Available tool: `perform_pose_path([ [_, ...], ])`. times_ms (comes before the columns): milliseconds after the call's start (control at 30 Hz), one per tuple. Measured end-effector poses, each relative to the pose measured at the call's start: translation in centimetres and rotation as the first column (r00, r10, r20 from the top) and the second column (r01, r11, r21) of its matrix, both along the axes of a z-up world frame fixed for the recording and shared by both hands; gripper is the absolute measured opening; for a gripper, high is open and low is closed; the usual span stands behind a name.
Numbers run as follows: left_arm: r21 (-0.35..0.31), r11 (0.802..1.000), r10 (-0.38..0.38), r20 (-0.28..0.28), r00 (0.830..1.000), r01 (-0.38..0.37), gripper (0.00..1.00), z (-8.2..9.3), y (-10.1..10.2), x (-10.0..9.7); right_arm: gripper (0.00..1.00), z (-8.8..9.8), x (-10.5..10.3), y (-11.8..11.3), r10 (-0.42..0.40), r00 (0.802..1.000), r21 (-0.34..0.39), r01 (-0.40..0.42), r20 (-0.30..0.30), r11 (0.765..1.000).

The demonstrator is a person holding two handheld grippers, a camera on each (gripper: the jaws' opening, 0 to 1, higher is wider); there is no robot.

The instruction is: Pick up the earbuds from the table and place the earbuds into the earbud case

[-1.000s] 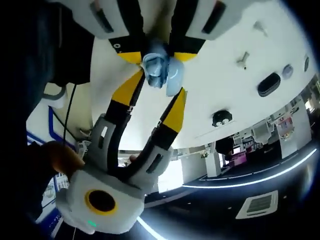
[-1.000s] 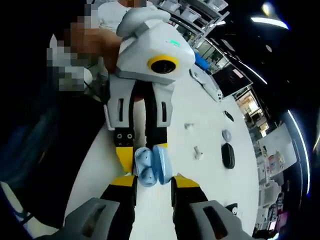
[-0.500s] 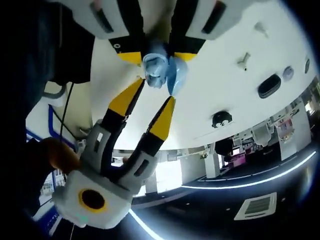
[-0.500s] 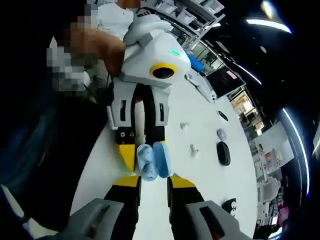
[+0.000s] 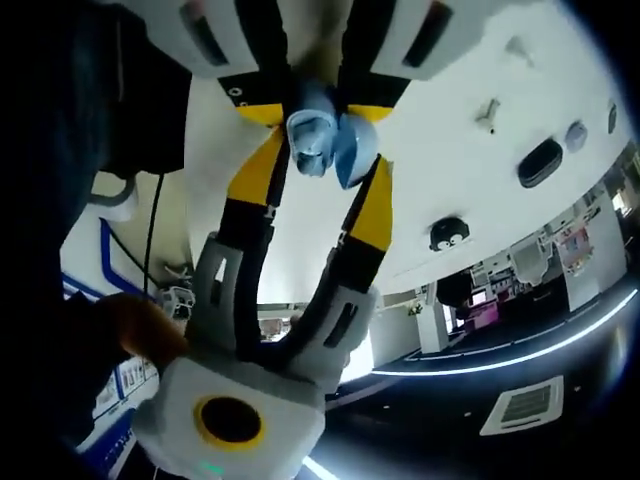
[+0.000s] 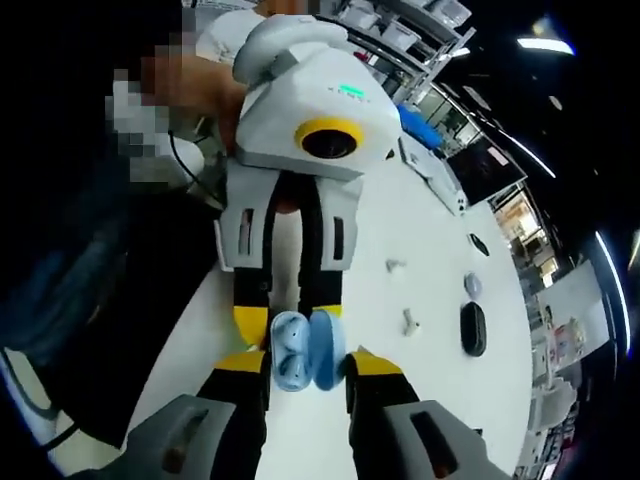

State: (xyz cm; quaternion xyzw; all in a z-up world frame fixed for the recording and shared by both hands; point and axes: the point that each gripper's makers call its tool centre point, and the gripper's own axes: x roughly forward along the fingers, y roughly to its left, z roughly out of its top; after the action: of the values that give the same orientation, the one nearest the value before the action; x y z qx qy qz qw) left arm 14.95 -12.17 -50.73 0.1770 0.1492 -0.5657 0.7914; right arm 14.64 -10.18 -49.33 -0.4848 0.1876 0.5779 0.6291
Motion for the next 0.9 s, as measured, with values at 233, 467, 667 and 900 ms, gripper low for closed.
perform_pose_path([
  [233, -0.022, 1.0, 0.013, -0.036, 0.999, -0.014, 0.2, -0.1, 0.2, 0.2, 0.28, 0.2, -0.3, 0.1, 0.007, 0.995, -0.021, -0.005, 0.099, 1.0],
  [467, -0.047, 0.998, 0.042, -0.089, 0.995, -0.047, 0.19, -0.4, 0.5, 0.6, 0.15, 1.1, -1.1, 0.1, -0.001, 0.975, 0.018, -0.003, 0.224, 1.0],
  [667, -0.05, 0.998, 0.04, -0.079, 0.996, -0.044, 0.19, -0.5, 0.1, 0.8, 0.16, 0.9, -0.9, -0.2, -0.06, 0.977, 0.094, 0.042, 0.206, 0.995],
  [900, -0.054, 0.998, 0.014, -0.07, 0.997, -0.017, 0.19, -0.5, -0.1, 0.6, 0.19, 0.1, -0.6, -0.7, -0.144, 0.986, 0.284, 0.164, -0.089, 0.945],
])
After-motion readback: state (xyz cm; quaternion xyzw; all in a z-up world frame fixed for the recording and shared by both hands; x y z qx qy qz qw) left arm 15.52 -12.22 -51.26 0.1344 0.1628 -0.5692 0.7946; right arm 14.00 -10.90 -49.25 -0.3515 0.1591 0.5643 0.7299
